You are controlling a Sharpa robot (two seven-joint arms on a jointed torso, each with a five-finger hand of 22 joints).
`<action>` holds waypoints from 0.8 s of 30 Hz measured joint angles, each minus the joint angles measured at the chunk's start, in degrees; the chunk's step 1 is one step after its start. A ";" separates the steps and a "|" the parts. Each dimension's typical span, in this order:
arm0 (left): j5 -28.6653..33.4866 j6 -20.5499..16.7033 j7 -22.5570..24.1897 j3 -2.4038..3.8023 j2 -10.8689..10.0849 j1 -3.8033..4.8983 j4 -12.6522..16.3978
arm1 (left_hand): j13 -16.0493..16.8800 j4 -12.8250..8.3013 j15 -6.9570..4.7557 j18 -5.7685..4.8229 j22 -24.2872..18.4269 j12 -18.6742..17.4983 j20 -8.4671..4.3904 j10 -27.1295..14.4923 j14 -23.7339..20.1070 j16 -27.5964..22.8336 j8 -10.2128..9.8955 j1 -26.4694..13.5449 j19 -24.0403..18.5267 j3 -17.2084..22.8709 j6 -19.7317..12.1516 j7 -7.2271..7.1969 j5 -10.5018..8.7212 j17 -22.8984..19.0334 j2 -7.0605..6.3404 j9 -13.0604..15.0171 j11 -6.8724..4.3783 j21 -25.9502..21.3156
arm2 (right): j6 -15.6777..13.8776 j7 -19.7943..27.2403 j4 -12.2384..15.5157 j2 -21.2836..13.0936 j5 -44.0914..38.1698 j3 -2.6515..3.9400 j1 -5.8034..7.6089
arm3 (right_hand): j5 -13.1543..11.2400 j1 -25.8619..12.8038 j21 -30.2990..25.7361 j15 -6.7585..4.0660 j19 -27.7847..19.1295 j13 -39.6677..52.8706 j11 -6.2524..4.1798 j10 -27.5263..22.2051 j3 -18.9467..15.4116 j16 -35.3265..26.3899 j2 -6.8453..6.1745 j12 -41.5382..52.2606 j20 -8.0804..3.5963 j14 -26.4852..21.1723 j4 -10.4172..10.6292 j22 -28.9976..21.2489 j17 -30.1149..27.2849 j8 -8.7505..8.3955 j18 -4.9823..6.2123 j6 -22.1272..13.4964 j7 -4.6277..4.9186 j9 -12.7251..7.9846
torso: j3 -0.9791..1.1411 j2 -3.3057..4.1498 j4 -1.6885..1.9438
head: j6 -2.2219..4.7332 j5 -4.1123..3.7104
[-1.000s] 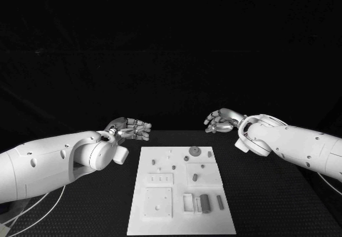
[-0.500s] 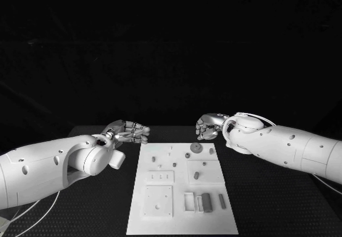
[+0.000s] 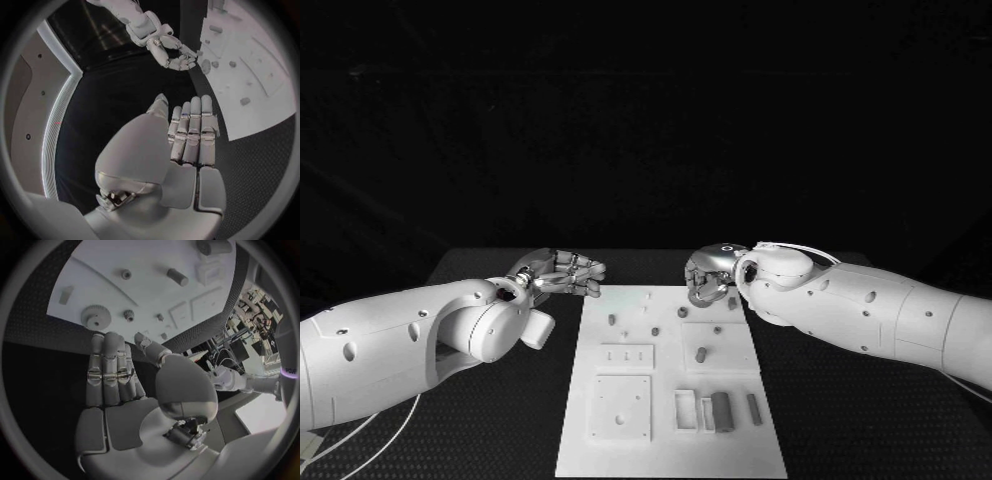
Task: Assemble the parts on the task board
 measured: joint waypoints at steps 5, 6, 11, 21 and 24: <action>0.00 0.00 -0.02 0.00 -0.03 0.00 0.27 | -0.03 0.00 0.00 -0.19 -0.10 -0.22 -0.20 0.00 0.00 0.00 -0.22 0.00 0.20 0.00 0.00 0.00 0.00 0.09 0.00 -0.11 0.00 0.00 | 0.19 -0.25 -0.48 0.64 -1.33 -0.03 -0.48 | 0.00 0.00 0.00 0.00 0.19 0.06 0.20 -0.20 0.00 0.24 0.00 -0.50 -0.19 0.00 0.00 0.10 0.11 -0.53 -0.06 -0.34 0.32 0.00 | 0.03 0.64 0.16 | 0.13 0.00; 0.00 0.01 -0.03 0.01 -0.05 0.00 0.37 | -0.05 0.00 0.00 -0.23 -0.09 -0.22 -0.20 0.00 0.00 0.00 -0.28 0.00 0.20 0.00 0.00 0.00 0.00 0.14 0.00 -0.11 0.00 0.00 | 0.27 -0.34 -0.66 0.81 -1.65 -0.04 -0.54 | 0.00 -0.02 0.00 0.00 0.19 0.08 0.20 -0.20 0.00 0.28 -0.03 -0.66 -0.19 0.00 0.00 0.16 0.18 -0.53 -0.06 -0.39 0.38 0.00 | 0.04 0.75 0.20 | 0.14 -0.03; 0.00 0.02 -0.06 0.02 -0.05 0.00 0.52 | -0.06 0.00 0.00 -0.44 -0.09 -0.22 -0.21 0.00 0.00 0.00 -0.28 0.00 0.21 0.00 0.00 0.00 0.00 0.16 0.00 -0.17 0.00 0.00 | 0.38 -0.65 -1.40 1.22 -2.71 -0.04 -1.02 | 0.00 -0.22 0.00 0.01 0.19 0.10 0.32 -0.32 0.00 0.29 -0.23 -0.93 -0.19 0.00 0.00 0.24 0.25 -0.90 -0.08 -0.47 0.45 0.00 | 0.04 1.37 0.40 | 0.17 -0.15; 0.18 0.04 -0.10 0.35 -0.08 0.01 0.67 | -0.11 0.00 0.00 -0.49 -0.09 -0.45 -0.20 -0.01 -0.01 -0.23 -0.28 0.00 0.20 0.00 0.00 0.00 0.00 0.26 0.00 -0.29 0.00 -0.21 | 0.40 -1.15 -2.14 1.88 -3.98 -0.09 -1.47 | 0.00 -0.45 -0.01 0.16 0.19 0.27 0.61 -0.61 0.00 0.29 -0.46 -1.57 -0.19 -0.15 0.00 0.38 0.39 -1.56 -0.13 -0.85 0.82 -0.01 | 0.01 2.48 0.55 | 0.18 -0.44; 0.21 0.10 -0.10 0.43 -0.21 0.01 1.00 | -0.10 0.00 0.00 -0.52 -0.09 -0.45 -0.20 0.00 -0.01 -0.23 -0.49 0.00 0.20 0.00 0.00 0.00 0.00 0.35 0.00 -0.35 0.00 -0.21 | 0.40 -1.24 -2.32 2.10 -4.50 -0.09 -1.68 | 0.00 -0.69 -0.01 0.23 0.19 0.31 0.61 -0.62 0.00 0.30 -0.70 -1.93 -0.19 -0.21 0.00 0.38 0.46 -1.56 -0.15 -0.85 0.82 -0.01 | -0.03 2.75 0.59 | 0.23 -0.47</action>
